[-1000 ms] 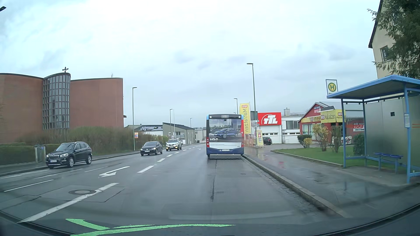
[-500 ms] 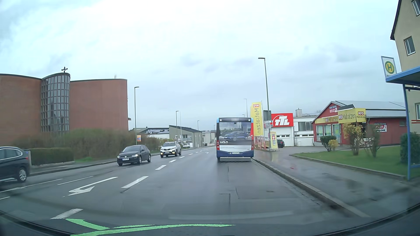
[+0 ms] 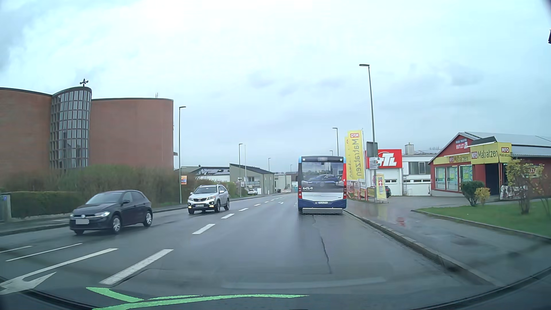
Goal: Follow the waypoints while adhering to traffic rules and regulations
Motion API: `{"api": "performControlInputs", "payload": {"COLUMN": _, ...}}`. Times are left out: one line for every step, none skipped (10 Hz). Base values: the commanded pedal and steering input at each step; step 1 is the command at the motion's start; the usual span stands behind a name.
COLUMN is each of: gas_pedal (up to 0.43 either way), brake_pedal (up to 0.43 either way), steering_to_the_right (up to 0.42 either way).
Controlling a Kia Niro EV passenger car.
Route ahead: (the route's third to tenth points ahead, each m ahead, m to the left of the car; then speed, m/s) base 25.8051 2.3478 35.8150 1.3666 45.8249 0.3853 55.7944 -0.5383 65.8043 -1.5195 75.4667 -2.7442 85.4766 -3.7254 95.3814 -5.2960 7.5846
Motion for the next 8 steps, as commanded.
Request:
{"api": "performControlInputs", "payload": {"gas_pedal": 0.220, "brake_pedal": 0.000, "steering_to_the_right": -0.019}}
{"api": "performControlInputs", "payload": {"gas_pedal": 0.220, "brake_pedal": 0.000, "steering_to_the_right": -0.012}}
{"api": "performControlInputs", "payload": {"gas_pedal": 0.220, "brake_pedal": 0.000, "steering_to_the_right": -0.007}}
{"api": "performControlInputs", "payload": {"gas_pedal": 0.220, "brake_pedal": 0.000, "steering_to_the_right": -0.005}}
{"api": "performControlInputs", "payload": {"gas_pedal": 0.220, "brake_pedal": 0.000, "steering_to_the_right": -0.004}}
{"api": "performControlInputs", "payload": {"gas_pedal": 0.220, "brake_pedal": 0.000, "steering_to_the_right": -0.005}}
{"api": "performControlInputs", "payload": {"gas_pedal": 0.220, "brake_pedal": 0.000, "steering_to_the_right": -0.004}}
{"api": "performControlInputs", "payload": {"gas_pedal": 0.220, "brake_pedal": 0.000, "steering_to_the_right": -0.001}}
